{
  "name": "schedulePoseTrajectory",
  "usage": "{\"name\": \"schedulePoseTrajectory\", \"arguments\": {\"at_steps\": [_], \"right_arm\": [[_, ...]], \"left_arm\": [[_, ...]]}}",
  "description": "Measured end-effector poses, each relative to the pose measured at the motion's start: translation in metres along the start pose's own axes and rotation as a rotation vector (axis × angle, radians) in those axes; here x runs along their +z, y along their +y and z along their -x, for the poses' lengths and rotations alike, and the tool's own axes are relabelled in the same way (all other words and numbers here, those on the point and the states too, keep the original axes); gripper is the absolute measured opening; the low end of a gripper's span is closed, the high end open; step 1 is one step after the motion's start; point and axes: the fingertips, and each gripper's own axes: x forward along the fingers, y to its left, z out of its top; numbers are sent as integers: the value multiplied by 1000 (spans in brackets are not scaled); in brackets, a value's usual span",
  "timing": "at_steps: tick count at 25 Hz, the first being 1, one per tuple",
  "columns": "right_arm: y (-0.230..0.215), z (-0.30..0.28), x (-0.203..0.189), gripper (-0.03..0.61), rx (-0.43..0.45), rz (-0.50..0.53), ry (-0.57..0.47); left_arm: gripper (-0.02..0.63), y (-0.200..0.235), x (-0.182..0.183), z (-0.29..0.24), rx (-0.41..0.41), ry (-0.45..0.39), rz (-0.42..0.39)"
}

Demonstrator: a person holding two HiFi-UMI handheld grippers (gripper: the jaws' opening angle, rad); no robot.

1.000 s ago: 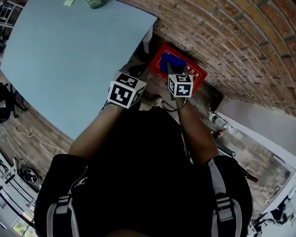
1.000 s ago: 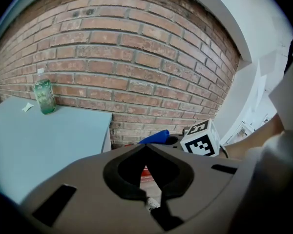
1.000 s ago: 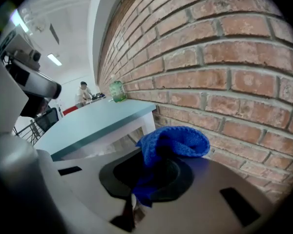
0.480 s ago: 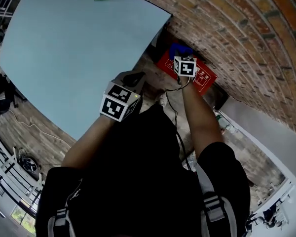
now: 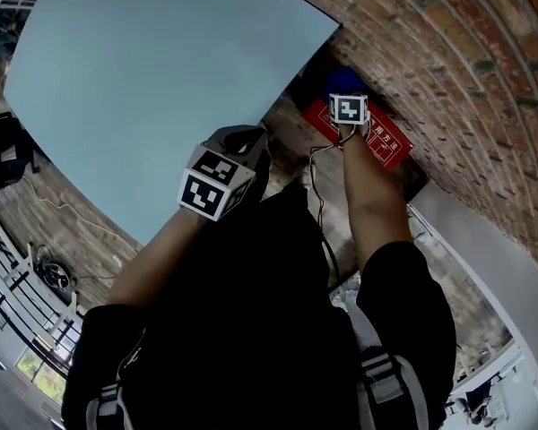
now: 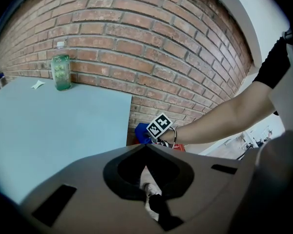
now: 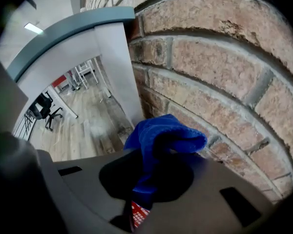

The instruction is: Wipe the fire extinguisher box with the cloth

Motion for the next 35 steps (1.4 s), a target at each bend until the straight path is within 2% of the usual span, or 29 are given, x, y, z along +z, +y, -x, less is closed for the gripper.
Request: {"name": "schedulePoseTrajectory", "arguments": {"at_steps": [6, 12, 17, 20, 23, 31, 33, 35], "right_arm": [[41, 6, -29, 43, 67, 67, 26], [82, 21, -80, 43, 132, 44, 91], [95, 24, -88, 43, 171, 70, 96], [80, 24, -86, 43, 165, 96, 121], [61, 15, -71, 43, 157, 78, 86], [-15, 10, -28, 43, 23, -68, 43], [-26, 13, -23, 43, 9, -131, 37], [-28, 14, -23, 43, 3, -150, 27]], "left_arm": [[-6, -3, -3, -3, -7, 13, 13], [-6, -16, 0, -10, -13, 15, 2], [-5, -22, 4, -11, -1, 11, -23], [-6, -25, 4, -12, 1, 13, -26], [-6, -25, -1, -12, 5, 24, -24], [-6, -22, -4, -12, 15, 47, -32], [-6, -22, -3, -12, 15, 51, -35], [-6, -22, -3, -13, 15, 56, -38]]}}
